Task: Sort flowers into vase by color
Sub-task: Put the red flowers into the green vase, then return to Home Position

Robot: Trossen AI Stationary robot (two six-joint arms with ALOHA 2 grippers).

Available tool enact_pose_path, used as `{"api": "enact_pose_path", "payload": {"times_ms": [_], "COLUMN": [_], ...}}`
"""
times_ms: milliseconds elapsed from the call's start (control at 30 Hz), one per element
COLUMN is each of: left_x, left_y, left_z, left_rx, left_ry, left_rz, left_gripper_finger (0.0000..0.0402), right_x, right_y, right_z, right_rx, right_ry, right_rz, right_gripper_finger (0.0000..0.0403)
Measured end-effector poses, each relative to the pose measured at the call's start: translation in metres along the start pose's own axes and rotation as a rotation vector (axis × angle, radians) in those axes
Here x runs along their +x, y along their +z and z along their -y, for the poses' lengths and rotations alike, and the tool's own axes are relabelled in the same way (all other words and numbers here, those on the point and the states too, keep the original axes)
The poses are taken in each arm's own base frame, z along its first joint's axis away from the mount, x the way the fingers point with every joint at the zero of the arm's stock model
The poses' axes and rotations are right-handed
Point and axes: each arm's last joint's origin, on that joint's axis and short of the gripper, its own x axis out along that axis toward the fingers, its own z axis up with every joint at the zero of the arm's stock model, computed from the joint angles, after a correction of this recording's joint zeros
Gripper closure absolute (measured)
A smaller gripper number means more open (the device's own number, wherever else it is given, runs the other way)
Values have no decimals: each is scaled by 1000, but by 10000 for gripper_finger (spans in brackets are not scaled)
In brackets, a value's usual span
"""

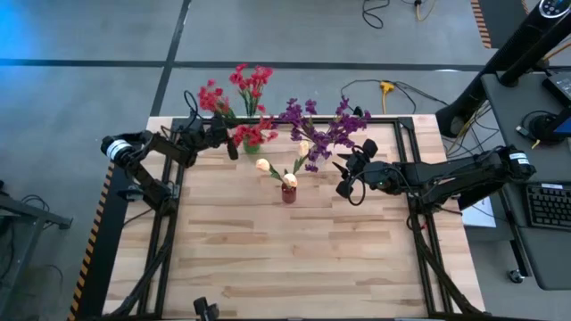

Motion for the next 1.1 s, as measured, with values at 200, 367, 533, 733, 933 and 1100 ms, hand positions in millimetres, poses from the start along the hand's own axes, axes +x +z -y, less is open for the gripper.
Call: {"api": "enact_pose_path", "payload": {"times_ms": [200, 367, 533, 733, 933, 1100], "left_x": [-5, -6, -7, -11, -14, -17], "left_y": [-2, -3, -5, -10, -11, -9], "left_z": [3, 4, 4, 2, 4, 6], "left_rx": [4, 0, -4, -15, -14, -10], "left_ry": [2, 10, 10, 70, 76, 84], "left_rz": [-8, -16, -30, -64, -77, -73], "left_gripper_finger": [167, 129, 114, 113, 113, 113], "right_x": [0, 0, 0, 0, 0, 0], "right_y": [0, 0, 0, 0, 0, 0], "right_z": [0, 0, 0, 0, 0, 0], "right_rx": [-7, -6, -6, -3, -3, -2], "right_ry": [0, 0, 0, 0, -1, -1], "right_rz": [0, 0, 0, 1, 2, 2], "right_gripper_finger": [275, 275, 275, 275, 275, 275]}}
